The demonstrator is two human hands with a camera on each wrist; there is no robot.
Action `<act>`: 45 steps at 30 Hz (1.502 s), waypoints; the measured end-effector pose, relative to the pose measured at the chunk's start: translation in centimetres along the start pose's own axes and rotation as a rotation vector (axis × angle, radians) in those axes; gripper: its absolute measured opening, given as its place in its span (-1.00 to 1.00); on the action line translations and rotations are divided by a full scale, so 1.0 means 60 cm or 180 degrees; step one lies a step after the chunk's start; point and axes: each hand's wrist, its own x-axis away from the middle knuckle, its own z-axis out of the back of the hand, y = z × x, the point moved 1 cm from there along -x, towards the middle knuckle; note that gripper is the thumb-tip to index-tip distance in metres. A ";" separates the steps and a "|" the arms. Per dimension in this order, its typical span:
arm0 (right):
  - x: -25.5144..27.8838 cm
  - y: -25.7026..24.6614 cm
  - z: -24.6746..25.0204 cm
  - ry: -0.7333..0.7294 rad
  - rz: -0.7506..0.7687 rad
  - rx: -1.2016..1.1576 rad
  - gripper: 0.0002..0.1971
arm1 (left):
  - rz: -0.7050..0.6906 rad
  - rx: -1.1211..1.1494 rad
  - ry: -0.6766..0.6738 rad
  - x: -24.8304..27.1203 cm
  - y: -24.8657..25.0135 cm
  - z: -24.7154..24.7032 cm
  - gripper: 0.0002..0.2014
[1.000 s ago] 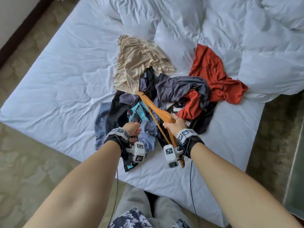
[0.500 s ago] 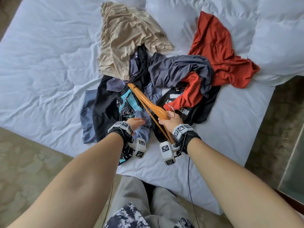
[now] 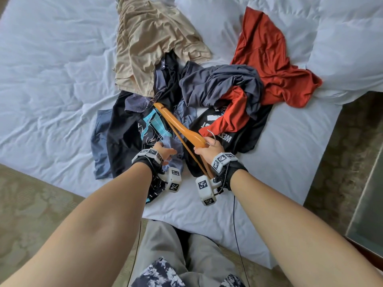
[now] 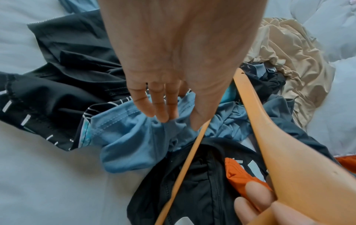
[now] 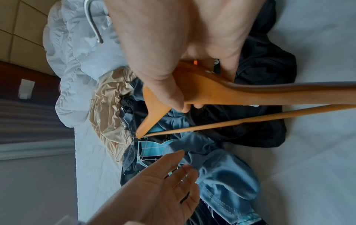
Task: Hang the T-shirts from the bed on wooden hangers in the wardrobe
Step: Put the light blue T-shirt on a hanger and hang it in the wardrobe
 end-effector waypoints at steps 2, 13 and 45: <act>-0.002 0.004 0.000 -0.0030 0.0004 0.0041 -0.76 | -0.0044 -0.0243 -0.0072 -0.002 -0.002 -0.004 -0.70; 0.016 0.002 0.011 0.0039 0.0034 0.0126 -0.87 | -0.0672 -0.0768 0.0276 0.047 0.020 -0.006 -0.73; 0.323 -0.288 0.162 0.0101 0.2135 0.0382 -0.15 | -0.2989 0.0473 0.0738 0.556 0.245 0.151 -0.74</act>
